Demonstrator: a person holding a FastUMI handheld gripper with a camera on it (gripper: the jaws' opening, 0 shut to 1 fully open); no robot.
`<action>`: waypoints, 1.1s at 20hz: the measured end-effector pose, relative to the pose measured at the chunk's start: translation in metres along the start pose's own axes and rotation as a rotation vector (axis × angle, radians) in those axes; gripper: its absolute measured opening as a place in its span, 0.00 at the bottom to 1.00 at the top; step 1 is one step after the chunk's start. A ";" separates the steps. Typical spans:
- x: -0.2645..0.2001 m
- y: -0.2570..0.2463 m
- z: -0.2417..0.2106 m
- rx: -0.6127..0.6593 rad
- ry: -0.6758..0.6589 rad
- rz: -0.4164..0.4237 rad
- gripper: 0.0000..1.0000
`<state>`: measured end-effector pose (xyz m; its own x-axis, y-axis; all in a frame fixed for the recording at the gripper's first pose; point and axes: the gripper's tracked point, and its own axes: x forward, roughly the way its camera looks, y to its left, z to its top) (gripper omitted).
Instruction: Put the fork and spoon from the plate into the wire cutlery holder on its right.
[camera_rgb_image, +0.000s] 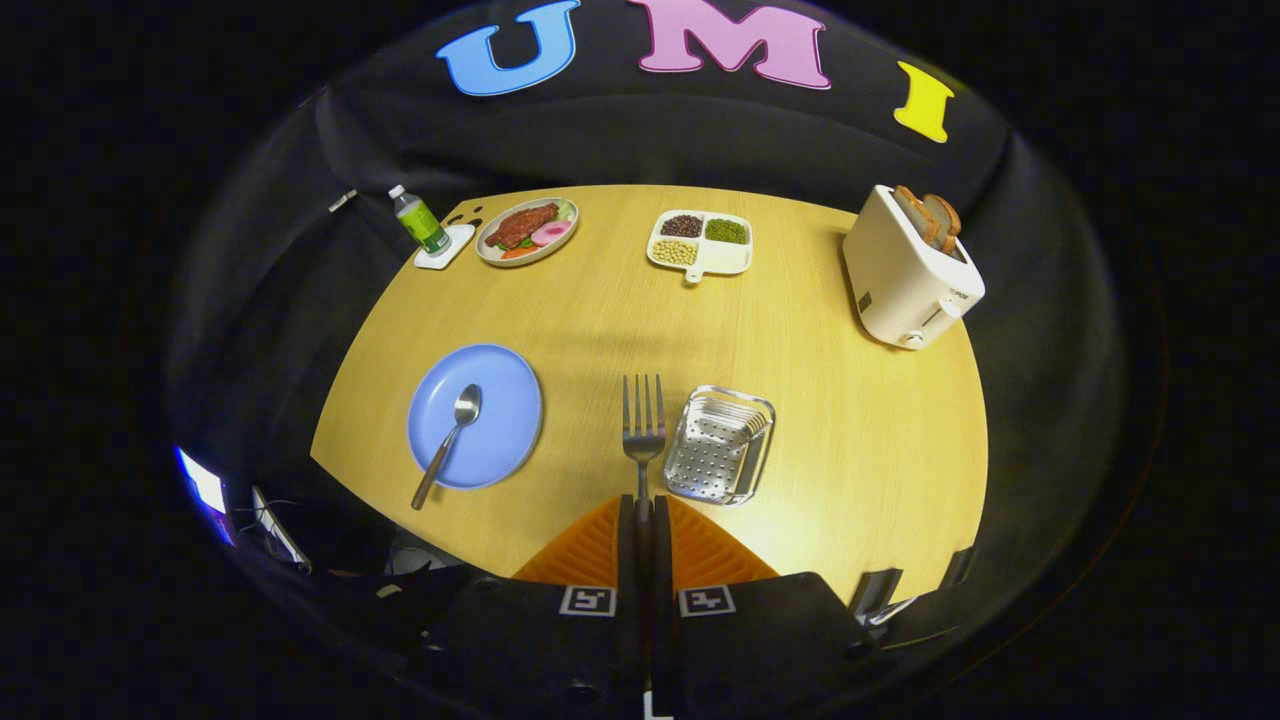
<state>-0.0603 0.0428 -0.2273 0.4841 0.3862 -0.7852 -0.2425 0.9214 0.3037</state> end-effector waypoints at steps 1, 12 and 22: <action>0.001 -0.008 -0.005 0.000 0.026 0.000 0.08; 0.050 -0.051 -0.027 -0.041 0.254 -0.004 0.09; 0.068 -0.045 -0.016 0.001 0.241 -0.008 0.13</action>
<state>-0.0295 0.0271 -0.3029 0.2710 0.3578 -0.8936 -0.2389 0.9243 0.2976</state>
